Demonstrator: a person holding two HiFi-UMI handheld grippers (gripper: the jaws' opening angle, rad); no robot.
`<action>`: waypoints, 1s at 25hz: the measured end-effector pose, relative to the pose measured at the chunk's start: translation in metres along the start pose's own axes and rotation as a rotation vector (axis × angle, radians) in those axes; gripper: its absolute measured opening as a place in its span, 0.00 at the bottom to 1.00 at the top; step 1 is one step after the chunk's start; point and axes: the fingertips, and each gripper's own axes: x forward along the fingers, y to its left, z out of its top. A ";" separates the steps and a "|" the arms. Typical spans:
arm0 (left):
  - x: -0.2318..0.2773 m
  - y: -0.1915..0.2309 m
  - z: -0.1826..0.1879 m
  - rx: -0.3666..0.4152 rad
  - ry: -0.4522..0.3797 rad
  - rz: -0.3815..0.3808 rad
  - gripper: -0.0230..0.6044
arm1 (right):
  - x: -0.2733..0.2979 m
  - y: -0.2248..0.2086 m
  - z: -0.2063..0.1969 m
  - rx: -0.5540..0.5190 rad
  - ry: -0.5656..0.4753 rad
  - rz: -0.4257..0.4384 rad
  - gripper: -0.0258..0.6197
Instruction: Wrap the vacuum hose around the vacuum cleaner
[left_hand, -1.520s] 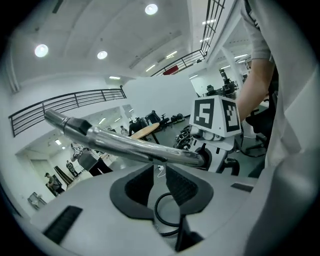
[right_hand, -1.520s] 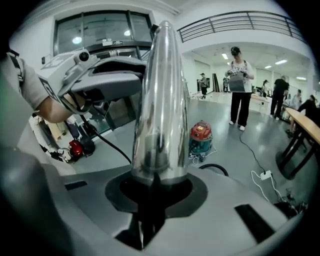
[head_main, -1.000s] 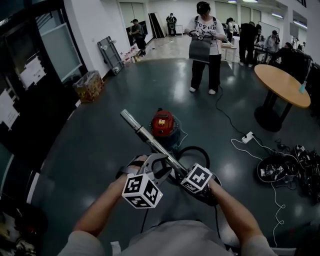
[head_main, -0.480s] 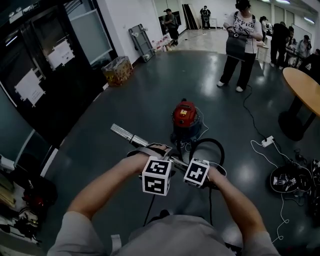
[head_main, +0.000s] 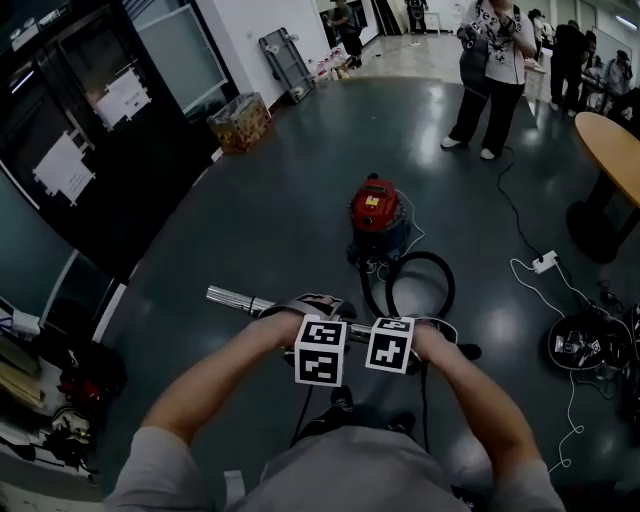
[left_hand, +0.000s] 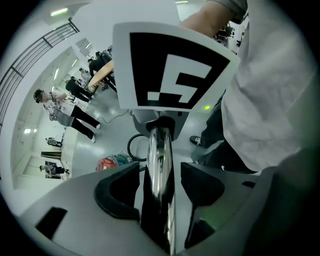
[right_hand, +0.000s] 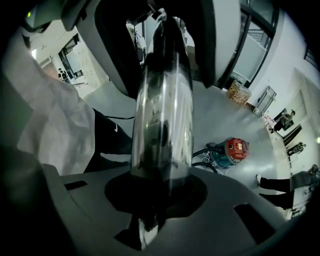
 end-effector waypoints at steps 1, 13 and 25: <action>0.005 -0.002 -0.001 -0.007 0.005 -0.009 0.45 | 0.002 0.001 -0.002 0.002 0.011 0.001 0.16; 0.066 -0.013 -0.003 0.010 -0.028 -0.092 0.35 | 0.007 0.008 -0.032 0.096 0.054 0.064 0.16; 0.104 0.031 -0.014 0.044 -0.154 -0.108 0.24 | 0.029 -0.038 -0.040 0.180 0.090 0.053 0.16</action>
